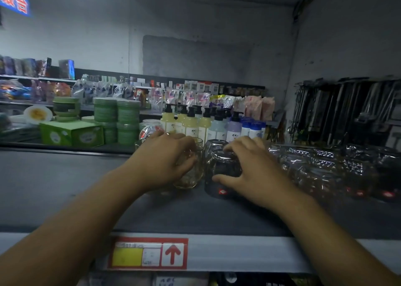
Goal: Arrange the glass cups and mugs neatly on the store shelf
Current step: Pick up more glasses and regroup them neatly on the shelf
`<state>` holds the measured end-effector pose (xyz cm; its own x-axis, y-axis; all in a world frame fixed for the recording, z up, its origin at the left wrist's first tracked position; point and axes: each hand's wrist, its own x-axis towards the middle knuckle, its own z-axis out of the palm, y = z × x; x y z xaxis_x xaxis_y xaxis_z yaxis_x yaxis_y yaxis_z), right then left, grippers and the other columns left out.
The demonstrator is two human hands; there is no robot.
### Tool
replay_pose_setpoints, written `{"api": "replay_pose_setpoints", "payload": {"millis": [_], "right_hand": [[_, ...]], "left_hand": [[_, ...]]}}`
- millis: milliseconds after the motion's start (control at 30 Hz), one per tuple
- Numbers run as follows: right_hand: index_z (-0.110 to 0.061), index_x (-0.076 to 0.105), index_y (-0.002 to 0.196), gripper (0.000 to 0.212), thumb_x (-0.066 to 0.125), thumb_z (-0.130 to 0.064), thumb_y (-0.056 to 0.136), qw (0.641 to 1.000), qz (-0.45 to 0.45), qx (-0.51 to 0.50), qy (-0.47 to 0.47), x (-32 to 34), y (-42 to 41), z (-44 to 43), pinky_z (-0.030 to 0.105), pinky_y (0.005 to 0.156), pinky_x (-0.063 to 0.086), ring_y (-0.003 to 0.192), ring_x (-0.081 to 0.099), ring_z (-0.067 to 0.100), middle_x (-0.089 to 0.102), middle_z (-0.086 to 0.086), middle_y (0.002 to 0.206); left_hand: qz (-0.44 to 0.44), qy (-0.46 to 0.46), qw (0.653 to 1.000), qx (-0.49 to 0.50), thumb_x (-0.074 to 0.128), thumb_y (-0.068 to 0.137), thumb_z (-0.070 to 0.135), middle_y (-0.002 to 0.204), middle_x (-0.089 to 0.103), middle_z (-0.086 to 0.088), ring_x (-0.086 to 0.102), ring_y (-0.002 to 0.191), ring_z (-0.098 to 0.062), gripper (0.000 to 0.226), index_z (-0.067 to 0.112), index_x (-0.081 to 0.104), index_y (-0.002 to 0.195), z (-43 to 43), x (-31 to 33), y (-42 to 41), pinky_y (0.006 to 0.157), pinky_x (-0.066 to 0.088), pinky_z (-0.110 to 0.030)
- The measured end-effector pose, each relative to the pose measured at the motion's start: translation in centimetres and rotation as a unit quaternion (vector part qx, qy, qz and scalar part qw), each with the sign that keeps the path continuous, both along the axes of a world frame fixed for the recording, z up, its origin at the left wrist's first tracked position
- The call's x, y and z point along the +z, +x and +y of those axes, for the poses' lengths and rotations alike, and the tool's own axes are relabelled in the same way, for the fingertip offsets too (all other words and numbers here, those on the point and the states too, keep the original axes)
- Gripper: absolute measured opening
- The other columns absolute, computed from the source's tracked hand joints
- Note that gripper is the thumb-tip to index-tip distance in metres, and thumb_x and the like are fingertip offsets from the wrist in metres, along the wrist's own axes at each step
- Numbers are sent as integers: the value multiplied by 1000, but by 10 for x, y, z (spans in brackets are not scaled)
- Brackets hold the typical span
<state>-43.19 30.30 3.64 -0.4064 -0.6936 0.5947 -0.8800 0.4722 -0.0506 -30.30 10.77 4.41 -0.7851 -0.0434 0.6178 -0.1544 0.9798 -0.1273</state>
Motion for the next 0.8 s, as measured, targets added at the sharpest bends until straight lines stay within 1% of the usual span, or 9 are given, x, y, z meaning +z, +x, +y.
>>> {"api": "replay_pose_setpoints", "payload": {"millis": [100,200,233,300,367,433,500,633,800], "right_hand": [[-27,64,123,55,68,-59,79,995,12,45,-84,-17,-4,6,31,98,44,115,42,9,52,-12,119],[-23,67,119,46,66,-50,82,988,2,85,-129,-22,-7,9,28,97,43,112,47,10,55,-10,115],[-20,67,118,40,65,-44,86,985,11,85,-153,-21,-7,9,29,96,44,111,48,11,56,-8,115],[-13,65,119,31,61,-22,89,979,27,44,-195,-20,-7,11,34,98,46,112,49,16,59,-2,118],[-8,59,128,39,57,-7,89,983,29,-27,-178,-19,-6,12,38,105,42,122,48,22,57,5,130],[-8,48,141,50,54,-5,91,990,3,-78,-119,-19,-5,13,36,111,36,134,42,25,46,7,145],[-10,40,145,53,53,-7,94,992,-27,-96,-71,-20,-5,14,33,111,34,138,37,23,38,4,149],[-11,44,139,49,54,-6,91,994,-35,-99,-43,-22,-7,18,31,110,33,136,35,22,42,4,143],[-10,47,132,43,56,-8,90,993,-44,-91,-56,-22,-7,21,31,100,39,131,38,23,43,4,138]], "left_hand": [[51,-50,997,31,50,89,50,95,68,6,64,90,-25,33,27,70,103,1,-8,-2,87,35,-38],[95,-81,992,28,55,89,46,96,64,3,60,91,-28,29,25,69,102,10,-9,-4,84,35,-40],[99,-85,991,14,56,90,46,99,64,2,59,93,-28,29,24,68,105,14,-9,-5,85,38,-40],[77,-92,993,-10,55,92,50,107,63,2,60,97,-26,35,24,66,113,24,-6,-8,87,43,-41],[28,-94,995,-7,50,92,58,117,62,1,63,102,-26,49,23,61,125,34,-4,-14,92,46,-44],[-20,-103,994,12,43,90,67,125,60,-1,65,104,-27,66,21,54,135,40,-4,-23,95,47,-45],[-49,-122,991,24,36,88,74,127,60,-2,66,103,-27,76,19,53,137,44,-4,-32,93,47,-43],[-51,-128,990,38,29,86,78,124,61,-1,65,104,-26,78,22,57,131,45,-5,-42,94,47,-43],[-34,-130,990,51,38,88,74,117,67,2,67,103,-25,67,24,60,126,43,-12,-48,92,46,-44]]}}
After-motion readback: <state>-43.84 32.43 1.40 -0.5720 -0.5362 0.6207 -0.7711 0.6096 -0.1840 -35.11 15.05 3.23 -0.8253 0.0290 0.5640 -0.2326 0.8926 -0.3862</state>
